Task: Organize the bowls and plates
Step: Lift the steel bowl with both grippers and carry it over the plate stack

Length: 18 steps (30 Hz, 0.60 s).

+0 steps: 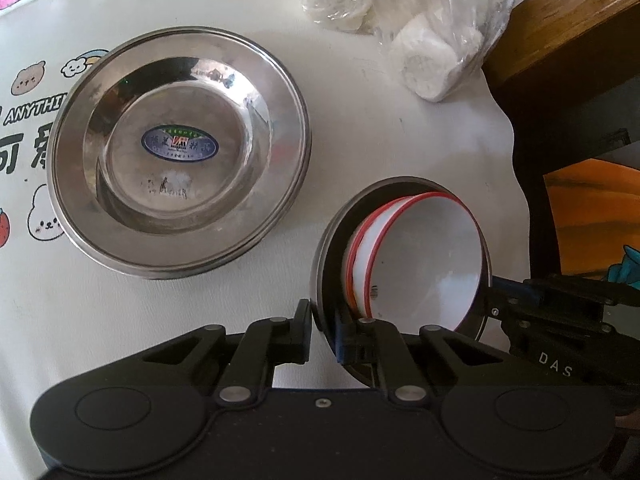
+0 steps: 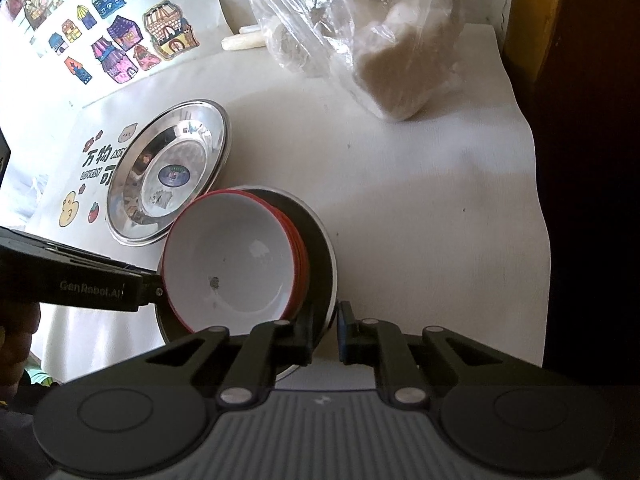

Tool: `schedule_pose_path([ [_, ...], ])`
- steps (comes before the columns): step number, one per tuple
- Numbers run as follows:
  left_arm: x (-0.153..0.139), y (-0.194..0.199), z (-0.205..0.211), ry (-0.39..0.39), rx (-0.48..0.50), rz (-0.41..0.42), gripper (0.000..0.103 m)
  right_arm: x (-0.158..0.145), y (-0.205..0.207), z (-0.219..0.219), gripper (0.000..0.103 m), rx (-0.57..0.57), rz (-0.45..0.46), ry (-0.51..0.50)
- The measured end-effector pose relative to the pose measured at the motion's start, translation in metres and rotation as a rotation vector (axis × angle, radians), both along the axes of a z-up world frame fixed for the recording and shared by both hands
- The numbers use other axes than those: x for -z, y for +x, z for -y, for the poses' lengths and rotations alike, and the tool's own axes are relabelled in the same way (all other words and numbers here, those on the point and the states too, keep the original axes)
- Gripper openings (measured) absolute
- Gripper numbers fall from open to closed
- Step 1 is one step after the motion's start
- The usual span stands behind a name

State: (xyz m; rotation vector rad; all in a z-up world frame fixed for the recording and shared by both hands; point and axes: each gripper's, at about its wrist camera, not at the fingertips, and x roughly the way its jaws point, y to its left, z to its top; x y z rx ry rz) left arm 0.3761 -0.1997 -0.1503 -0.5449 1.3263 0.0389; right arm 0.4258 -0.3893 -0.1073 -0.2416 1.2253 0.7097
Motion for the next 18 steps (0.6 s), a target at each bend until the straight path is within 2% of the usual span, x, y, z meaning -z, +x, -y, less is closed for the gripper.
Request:
schedule_pose_path([
  [18, -0.014, -0.004, 0.003, 0.026, 0.042, 0.021, 0.010, -0.010, -0.011, 0.008, 0.013, 0.029, 0.011, 0.055],
])
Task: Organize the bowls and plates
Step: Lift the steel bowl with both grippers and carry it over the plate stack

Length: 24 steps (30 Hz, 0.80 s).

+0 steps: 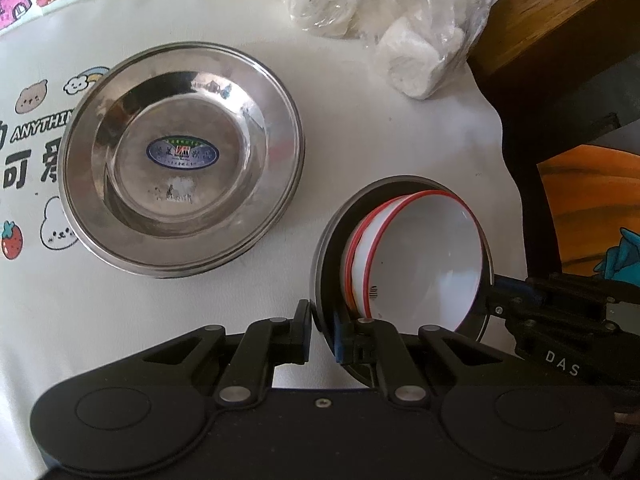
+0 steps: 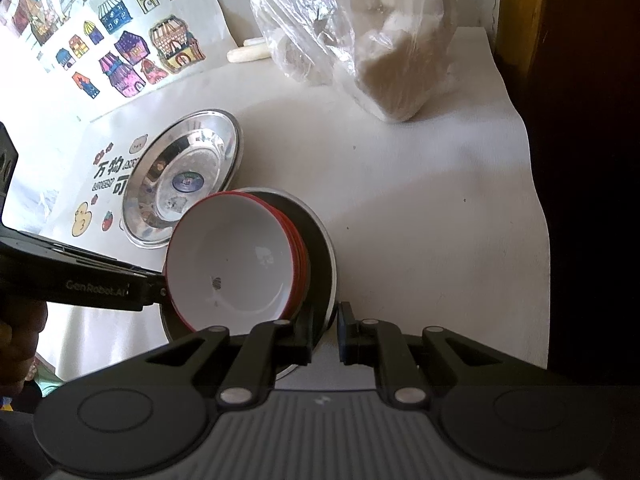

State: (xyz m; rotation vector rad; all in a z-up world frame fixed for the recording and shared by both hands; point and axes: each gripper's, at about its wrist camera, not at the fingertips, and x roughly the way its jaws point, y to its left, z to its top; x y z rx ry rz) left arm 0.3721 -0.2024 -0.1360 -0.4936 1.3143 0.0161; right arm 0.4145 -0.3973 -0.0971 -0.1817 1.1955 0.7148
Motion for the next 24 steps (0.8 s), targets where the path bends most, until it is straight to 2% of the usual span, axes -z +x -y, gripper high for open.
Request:
schedule_pose_path([
  [12, -0.021, -0.001, -0.020, 0.005, -0.007, 0.051, 0.009, -0.019, 0.002, -0.010, 0.013, 0.013, 0.030, 0.033],
  [24, -0.028, -0.004, -0.049, -0.022, -0.059, 0.067, 0.008, -0.030, 0.004, -0.039, 0.014, -0.016, 0.042, 0.019],
])
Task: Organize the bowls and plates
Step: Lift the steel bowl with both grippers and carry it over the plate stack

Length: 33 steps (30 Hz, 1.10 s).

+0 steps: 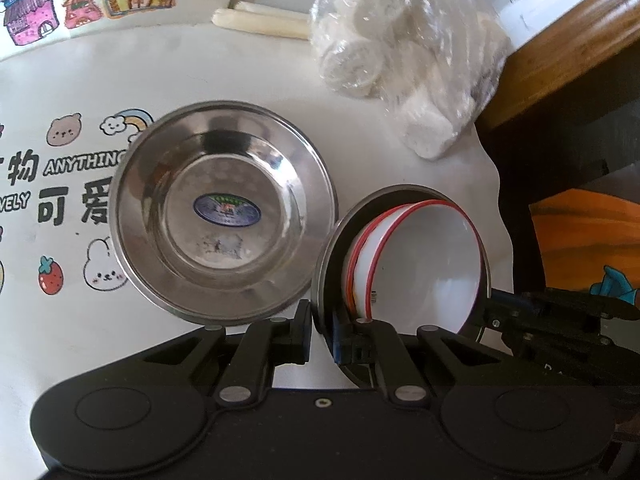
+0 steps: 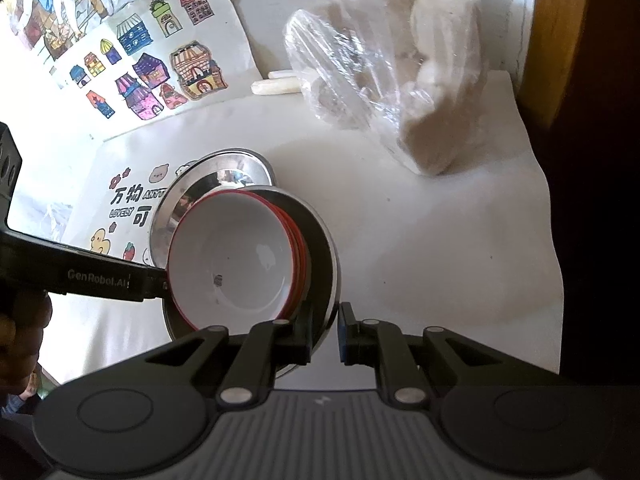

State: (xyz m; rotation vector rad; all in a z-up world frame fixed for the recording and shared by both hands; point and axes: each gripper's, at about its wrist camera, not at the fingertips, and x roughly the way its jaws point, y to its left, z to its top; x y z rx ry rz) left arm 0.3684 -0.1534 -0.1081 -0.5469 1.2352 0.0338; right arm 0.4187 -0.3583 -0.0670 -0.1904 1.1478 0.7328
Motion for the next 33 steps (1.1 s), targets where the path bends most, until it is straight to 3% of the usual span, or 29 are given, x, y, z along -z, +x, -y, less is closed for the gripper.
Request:
schedule_pose_path([
  [33, 0.008, 0.002, -0.079, -0.001, -0.157, -0.006, 0.008, 0.006, 0.020, -0.095, 0.014, -0.131, 0.003, -0.022],
])
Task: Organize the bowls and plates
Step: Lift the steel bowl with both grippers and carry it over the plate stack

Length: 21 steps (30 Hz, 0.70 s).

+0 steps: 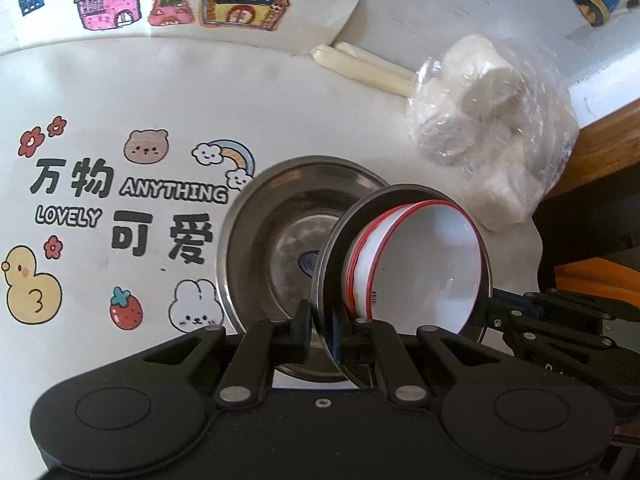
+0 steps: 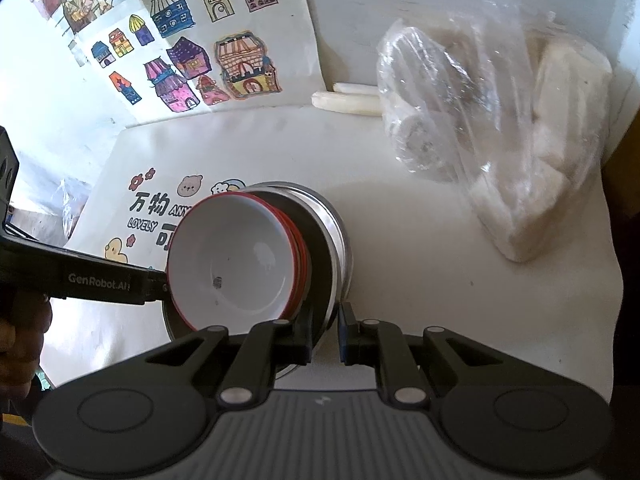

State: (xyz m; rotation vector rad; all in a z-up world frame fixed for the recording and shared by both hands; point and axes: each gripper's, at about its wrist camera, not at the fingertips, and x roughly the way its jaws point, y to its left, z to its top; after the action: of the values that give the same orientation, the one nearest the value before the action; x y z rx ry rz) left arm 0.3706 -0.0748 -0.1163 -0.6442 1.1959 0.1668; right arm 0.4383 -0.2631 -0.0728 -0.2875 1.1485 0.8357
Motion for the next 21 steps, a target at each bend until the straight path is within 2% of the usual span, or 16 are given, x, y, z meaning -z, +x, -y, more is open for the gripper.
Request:
schedule_pose_path([
  [21, 0.010, 0.005, -0.022, 0.000, -0.053, -0.031, 0.008, 0.011, 0.009, -0.028, 0.014, -0.034, -0.017, -0.009],
])
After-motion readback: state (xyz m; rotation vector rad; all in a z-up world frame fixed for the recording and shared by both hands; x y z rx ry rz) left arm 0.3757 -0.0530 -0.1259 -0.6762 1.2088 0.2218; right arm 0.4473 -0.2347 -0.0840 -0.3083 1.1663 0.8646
